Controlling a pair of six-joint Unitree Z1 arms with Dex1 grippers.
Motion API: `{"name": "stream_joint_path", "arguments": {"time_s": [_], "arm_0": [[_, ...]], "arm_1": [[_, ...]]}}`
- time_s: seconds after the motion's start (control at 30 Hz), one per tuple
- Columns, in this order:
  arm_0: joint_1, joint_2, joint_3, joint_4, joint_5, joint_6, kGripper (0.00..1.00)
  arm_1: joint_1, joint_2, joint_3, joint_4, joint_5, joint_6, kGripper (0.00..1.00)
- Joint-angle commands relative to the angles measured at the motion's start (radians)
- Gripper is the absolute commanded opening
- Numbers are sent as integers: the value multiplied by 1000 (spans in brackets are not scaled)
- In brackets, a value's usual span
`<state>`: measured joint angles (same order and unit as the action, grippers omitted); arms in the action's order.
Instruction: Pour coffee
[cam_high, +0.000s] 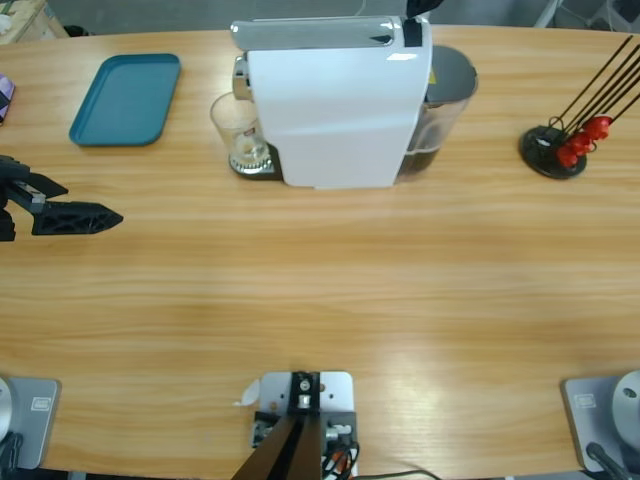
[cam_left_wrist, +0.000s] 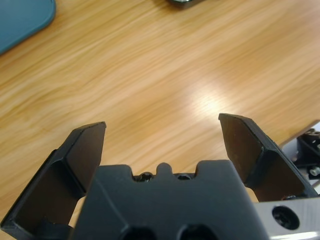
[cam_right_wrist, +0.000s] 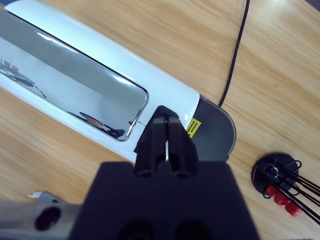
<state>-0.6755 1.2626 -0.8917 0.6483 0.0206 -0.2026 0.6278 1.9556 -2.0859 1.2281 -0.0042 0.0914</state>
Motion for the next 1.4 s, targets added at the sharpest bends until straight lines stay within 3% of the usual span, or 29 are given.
{"name": "stream_joint_path", "arguments": {"time_s": [0.03, 0.7, 0.83, 0.87, 0.9, 0.93, 1.03, 1.23, 1.4], "arm_0": [[-9, 32, 42, -12, -10, 12, 987], [-10, 32, 45, -14, -10, 12, 987], [-9, 30, 43, -19, -10, 12, 987], [-9, 28, 42, -22, -10, 12, 987], [-9, 26, 42, -27, -10, 12, 988], [-9, 24, 39, -31, -10, 14, 991], [-9, 12, 19, -33, -10, 33, 991], [-10, -65, 35, -30, -8, 55, 991], [-9, -98, 70, -24, -8, 60, 991]], "arm_1": [[16, 2, 162, -46, 10, -8, 0], [16, 46, 114, -42, 40, -13, 0], [19, 3, 98, -45, -24, -20, 0], [22, -25, 55, -38, -49, -33, 107], [25, -47, 4, -23, -69, -45, 723], [30, -69, -51, -6, -83, -60, 984], [33, -144, -83, 4, -104, -75, 1000], [36, -301, 68, 4, -62, -75, 1000], [36, -316, 150, -10, -77, -73, 1000]]}}
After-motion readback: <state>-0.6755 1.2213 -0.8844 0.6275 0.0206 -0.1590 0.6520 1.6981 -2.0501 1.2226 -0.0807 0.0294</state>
